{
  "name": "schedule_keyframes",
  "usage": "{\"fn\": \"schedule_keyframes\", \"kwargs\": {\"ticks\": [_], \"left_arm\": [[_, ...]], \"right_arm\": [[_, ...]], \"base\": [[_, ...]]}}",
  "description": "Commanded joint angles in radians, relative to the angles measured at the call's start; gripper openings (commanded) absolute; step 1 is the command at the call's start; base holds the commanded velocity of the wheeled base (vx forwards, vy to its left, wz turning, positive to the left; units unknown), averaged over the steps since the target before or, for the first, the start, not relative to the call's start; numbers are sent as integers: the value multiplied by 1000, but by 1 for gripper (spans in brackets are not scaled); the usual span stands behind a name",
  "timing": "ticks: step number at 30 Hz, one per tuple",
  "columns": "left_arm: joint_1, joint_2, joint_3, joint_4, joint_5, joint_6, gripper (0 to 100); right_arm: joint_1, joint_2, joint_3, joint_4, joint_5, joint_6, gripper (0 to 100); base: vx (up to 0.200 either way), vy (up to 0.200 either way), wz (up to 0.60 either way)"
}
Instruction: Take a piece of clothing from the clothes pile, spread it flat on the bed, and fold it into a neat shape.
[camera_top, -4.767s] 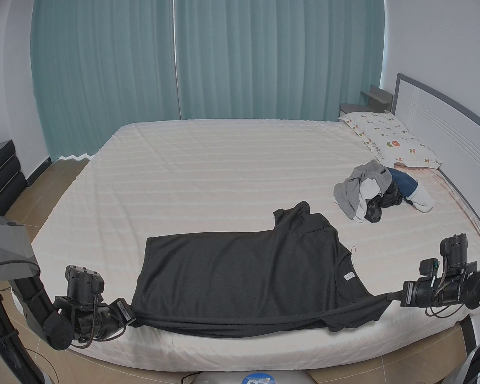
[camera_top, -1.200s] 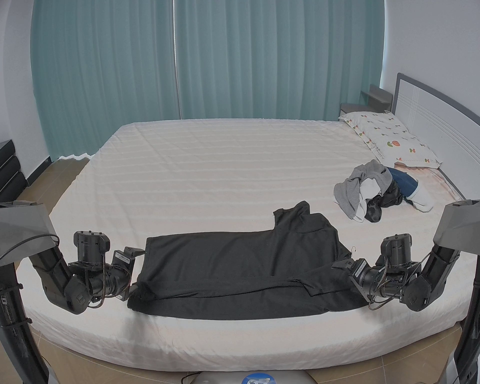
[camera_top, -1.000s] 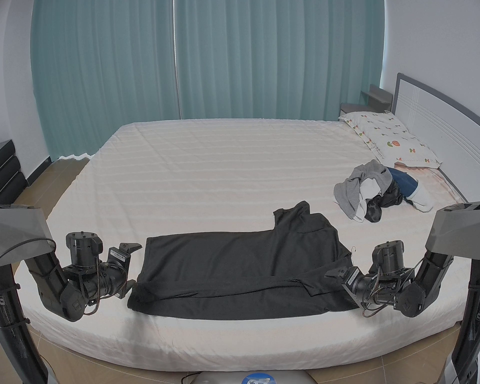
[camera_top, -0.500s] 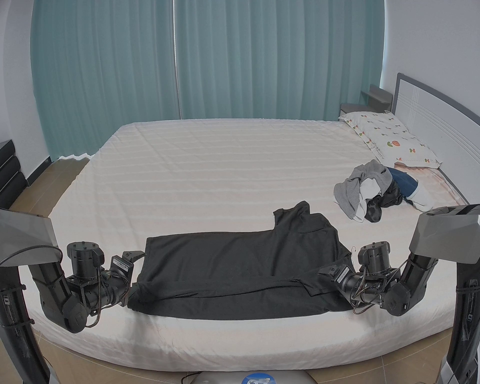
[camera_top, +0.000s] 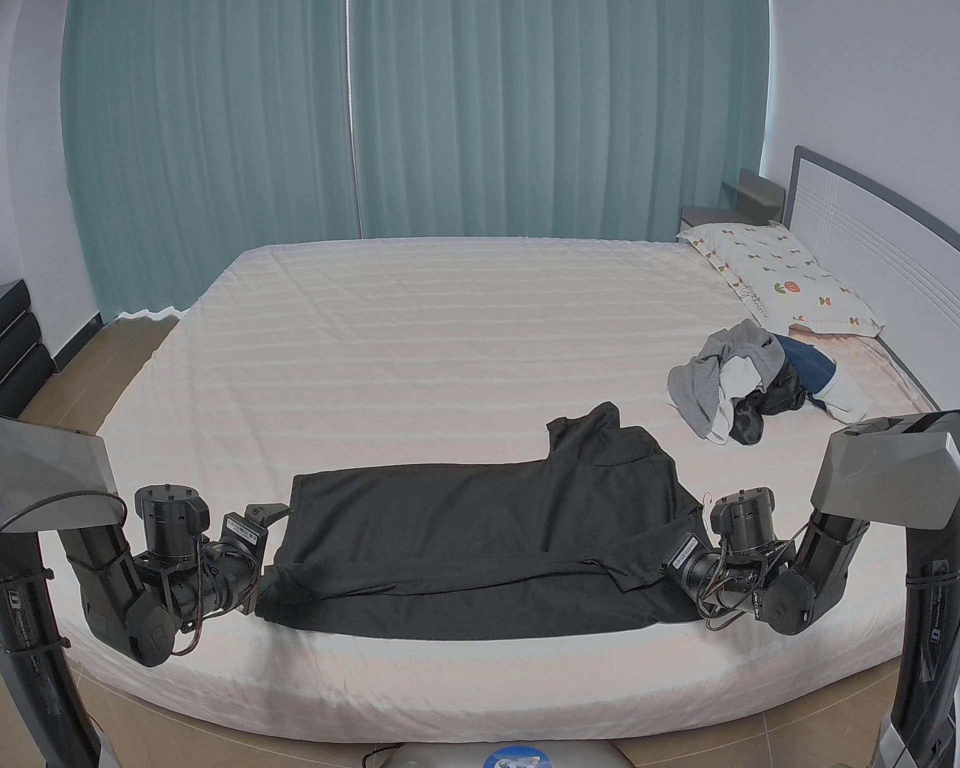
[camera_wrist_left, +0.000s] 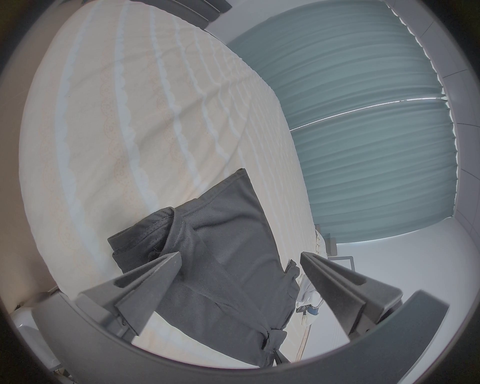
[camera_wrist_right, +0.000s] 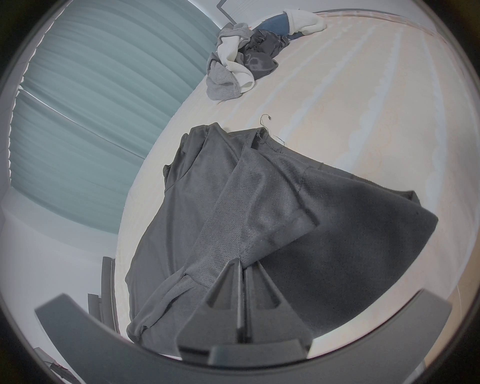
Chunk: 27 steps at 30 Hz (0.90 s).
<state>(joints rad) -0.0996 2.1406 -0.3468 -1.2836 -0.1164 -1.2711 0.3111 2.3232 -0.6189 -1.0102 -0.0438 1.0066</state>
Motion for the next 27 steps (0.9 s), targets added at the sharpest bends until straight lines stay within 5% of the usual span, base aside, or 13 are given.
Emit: {"fn": "schedule_keyframes", "kwargs": {"ticks": [1, 27], "left_arm": [[0, 4, 0, 0, 0, 1, 100], [-2, 5, 0, -2, 0, 1, 100]], "right_arm": [[0, -53, 33, -10, 9, 3, 0], [26, -142, 243, -10, 30, -40, 0]], "base": [[0, 0, 0], [0, 0, 0]]}}
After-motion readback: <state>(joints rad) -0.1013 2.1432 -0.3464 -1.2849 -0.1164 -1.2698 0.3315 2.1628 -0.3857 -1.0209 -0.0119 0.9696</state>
